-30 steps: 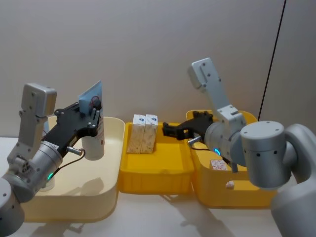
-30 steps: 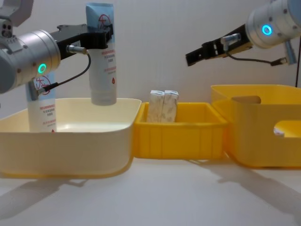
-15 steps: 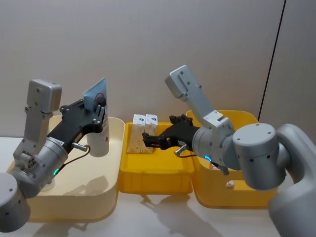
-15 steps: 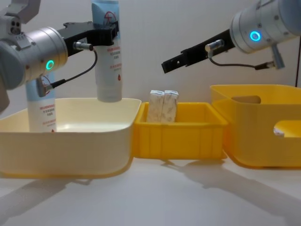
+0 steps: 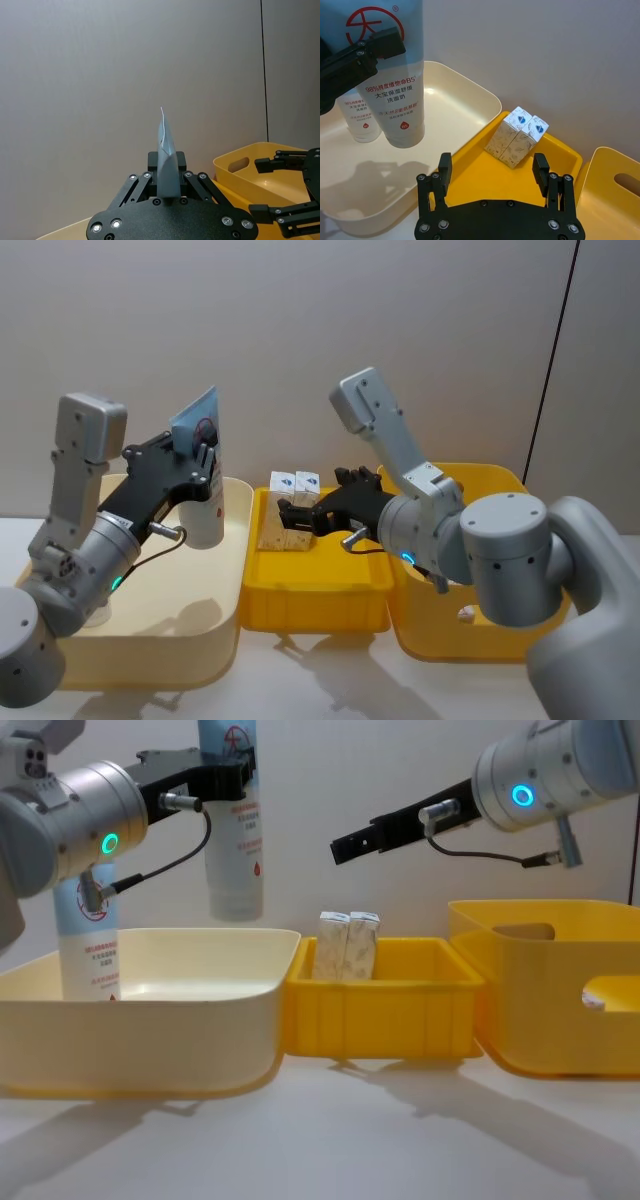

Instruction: Bimanual collaborative sorting of washing and personal care products

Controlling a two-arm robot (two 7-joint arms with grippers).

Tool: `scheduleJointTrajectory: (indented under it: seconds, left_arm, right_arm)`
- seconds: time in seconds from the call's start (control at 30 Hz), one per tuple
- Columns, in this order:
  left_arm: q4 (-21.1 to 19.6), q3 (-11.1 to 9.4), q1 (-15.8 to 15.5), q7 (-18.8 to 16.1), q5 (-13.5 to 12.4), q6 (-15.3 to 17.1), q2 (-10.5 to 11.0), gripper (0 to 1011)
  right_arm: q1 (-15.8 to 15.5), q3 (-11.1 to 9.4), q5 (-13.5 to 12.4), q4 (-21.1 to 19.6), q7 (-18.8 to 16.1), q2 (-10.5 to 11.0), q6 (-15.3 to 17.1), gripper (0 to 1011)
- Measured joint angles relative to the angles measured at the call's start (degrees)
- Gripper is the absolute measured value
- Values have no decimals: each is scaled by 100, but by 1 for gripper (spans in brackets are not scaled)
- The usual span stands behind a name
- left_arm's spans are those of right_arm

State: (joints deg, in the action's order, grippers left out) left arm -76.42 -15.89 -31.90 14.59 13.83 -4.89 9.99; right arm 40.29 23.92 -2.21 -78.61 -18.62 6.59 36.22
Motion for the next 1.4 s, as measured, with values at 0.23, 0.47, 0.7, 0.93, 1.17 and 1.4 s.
scheduleJointTrajectory:
  seconds: [0.23, 0.47, 0.7, 0.93, 1.17, 1.4]
  left_arm:
    - [-30, 43, 10, -17, -43, -74, -30, 190]
    - [-8, 79, -27, -18, -101, -147, -54, 190]
    - [48, 108, -64, -2, -140, -184, -75, 190]
    - [110, 132, -103, 53, -160, -203, -101, 191]
    - [175, 142, -138, 120, -162, -216, -127, 190]
    - [220, 146, -154, 167, -150, -226, -142, 190]
  right_arm:
    - [-11, -106, -143, 5, -83, -89, 129, 1001]
    - [43, -150, -342, 12, -344, -101, 356, 1001]
    - [107, -162, -487, 26, -549, -86, 487, 1001]
    - [174, -142, -543, 73, -645, -70, 442, 1001]
    - [311, -43, -550, 210, -755, -48, 343, 1001]
    - [495, 114, -553, 383, -947, -10, 315, 1001]
